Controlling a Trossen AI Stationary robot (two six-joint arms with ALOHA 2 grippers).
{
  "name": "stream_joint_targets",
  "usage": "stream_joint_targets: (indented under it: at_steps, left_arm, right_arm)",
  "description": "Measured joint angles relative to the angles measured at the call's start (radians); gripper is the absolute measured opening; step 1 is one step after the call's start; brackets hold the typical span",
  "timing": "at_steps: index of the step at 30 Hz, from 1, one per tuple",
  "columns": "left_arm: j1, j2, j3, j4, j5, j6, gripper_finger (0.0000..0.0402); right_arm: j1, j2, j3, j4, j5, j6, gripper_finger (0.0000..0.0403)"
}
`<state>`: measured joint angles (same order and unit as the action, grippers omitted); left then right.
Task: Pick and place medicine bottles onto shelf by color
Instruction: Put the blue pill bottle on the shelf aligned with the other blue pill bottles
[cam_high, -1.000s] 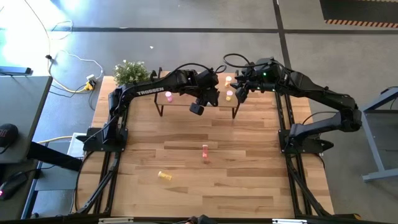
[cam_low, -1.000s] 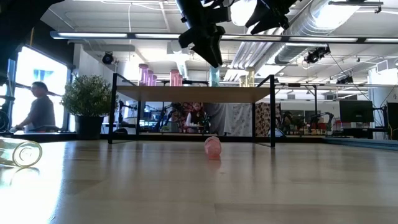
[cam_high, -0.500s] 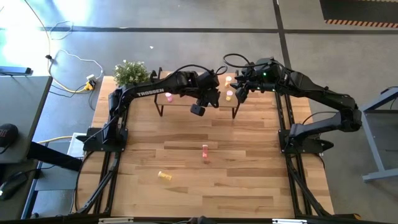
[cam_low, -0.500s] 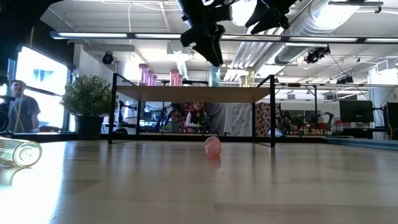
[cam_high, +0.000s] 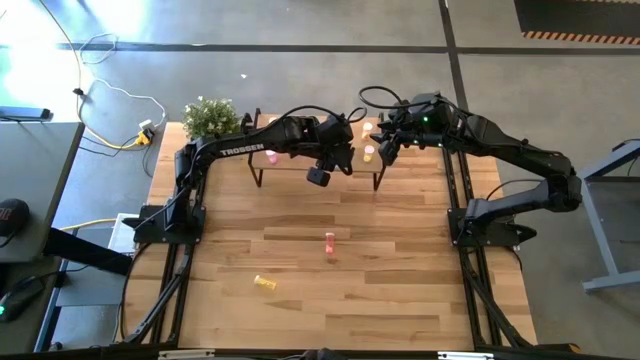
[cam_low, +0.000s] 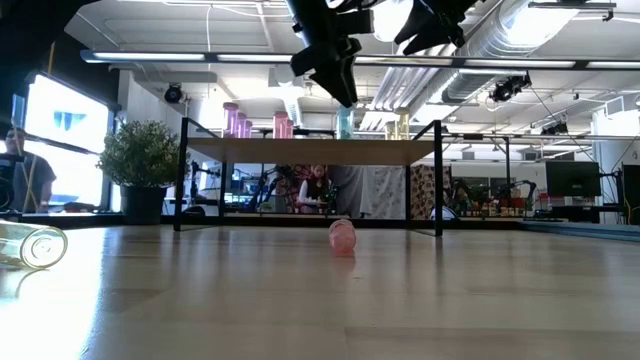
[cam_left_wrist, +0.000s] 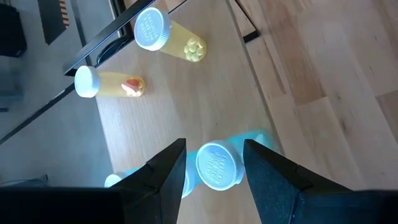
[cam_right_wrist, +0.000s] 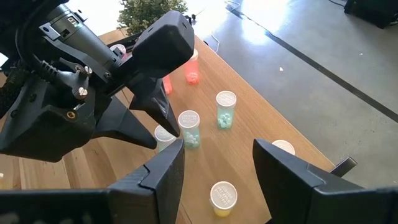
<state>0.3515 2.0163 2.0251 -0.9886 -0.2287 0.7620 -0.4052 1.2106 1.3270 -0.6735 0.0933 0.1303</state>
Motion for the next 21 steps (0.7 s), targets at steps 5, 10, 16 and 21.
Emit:
stream_joint_targets:
  at_steps: [5, 10, 16, 21]
  left_arm:
    - [-0.006, 0.0, 0.0, -0.001, 0.0, -0.002, 0.0152]
    - [-0.018, 0.0, 0.0, -0.001, 0.0, -0.001, 0.0152]
    - [-0.021, 0.0, 0.0, -0.01, -0.003, -0.003, 0.0152]
    - [-0.022, 0.0, 0.0, -0.01, -0.044, -0.004, 0.0152]
  right_arm:
    - [0.0, 0.0, 0.0, 0.0, 0.0, 0.0, 0.0181]
    - [0.0, 0.0, 0.0, 0.0, 0.0, 0.0, 0.0181]
    - [0.0, 0.0, 0.0, 0.0, 0.0, 0.0, 0.0181]
    - [0.0, 0.0, 0.0, 0.0, 0.0, 0.003, 0.0181]
